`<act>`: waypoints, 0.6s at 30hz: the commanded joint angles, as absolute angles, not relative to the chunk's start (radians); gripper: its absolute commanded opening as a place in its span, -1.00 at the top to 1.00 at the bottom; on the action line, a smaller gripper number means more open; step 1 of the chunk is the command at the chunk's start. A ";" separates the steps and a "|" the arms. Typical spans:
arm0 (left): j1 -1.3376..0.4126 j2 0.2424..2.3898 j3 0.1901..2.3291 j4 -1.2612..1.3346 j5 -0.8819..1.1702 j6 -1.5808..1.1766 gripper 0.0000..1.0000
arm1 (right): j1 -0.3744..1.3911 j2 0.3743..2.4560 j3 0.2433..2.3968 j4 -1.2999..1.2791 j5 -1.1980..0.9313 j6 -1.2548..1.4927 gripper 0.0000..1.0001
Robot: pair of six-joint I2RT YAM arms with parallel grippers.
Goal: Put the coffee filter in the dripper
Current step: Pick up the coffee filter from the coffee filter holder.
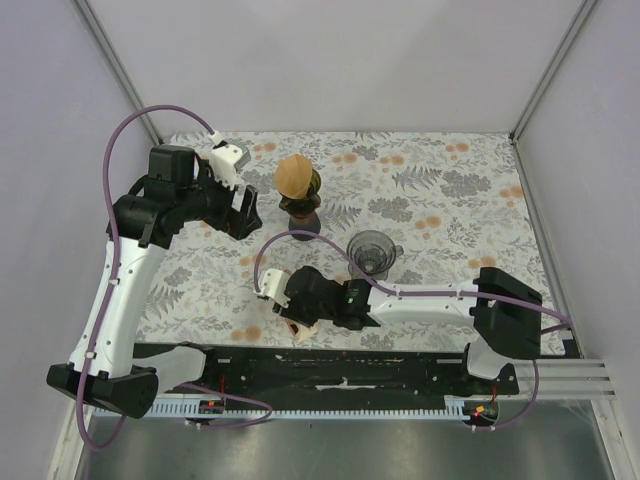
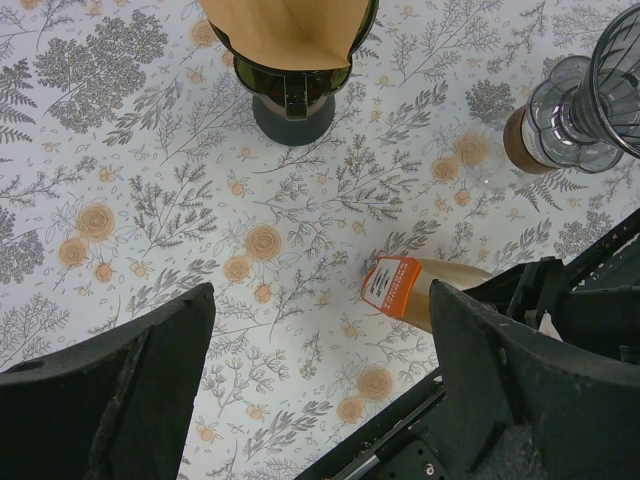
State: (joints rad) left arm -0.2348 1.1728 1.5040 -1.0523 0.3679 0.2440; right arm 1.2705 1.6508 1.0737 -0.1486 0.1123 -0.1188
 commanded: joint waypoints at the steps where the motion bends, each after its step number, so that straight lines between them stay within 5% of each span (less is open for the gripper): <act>1: -0.227 1.154 1.509 -1.023 0.391 0.265 -0.85 | 1.266 1.678 1.089 -0.104 0.163 -0.075 0.25; 5: -0.226 1.152 1.508 -1.026 0.394 0.267 -0.86 | 1.244 1.709 1.088 -0.087 0.149 -0.060 0.43; 10: -0.227 1.151 1.508 -1.026 0.391 0.267 -0.86 | 1.238 1.666 1.086 -0.090 0.135 -0.048 1.00; 18: -0.227 1.158 1.534 -1.045 0.417 0.279 -0.86 | 1.230 1.465 1.140 -0.259 0.051 -0.035 1.00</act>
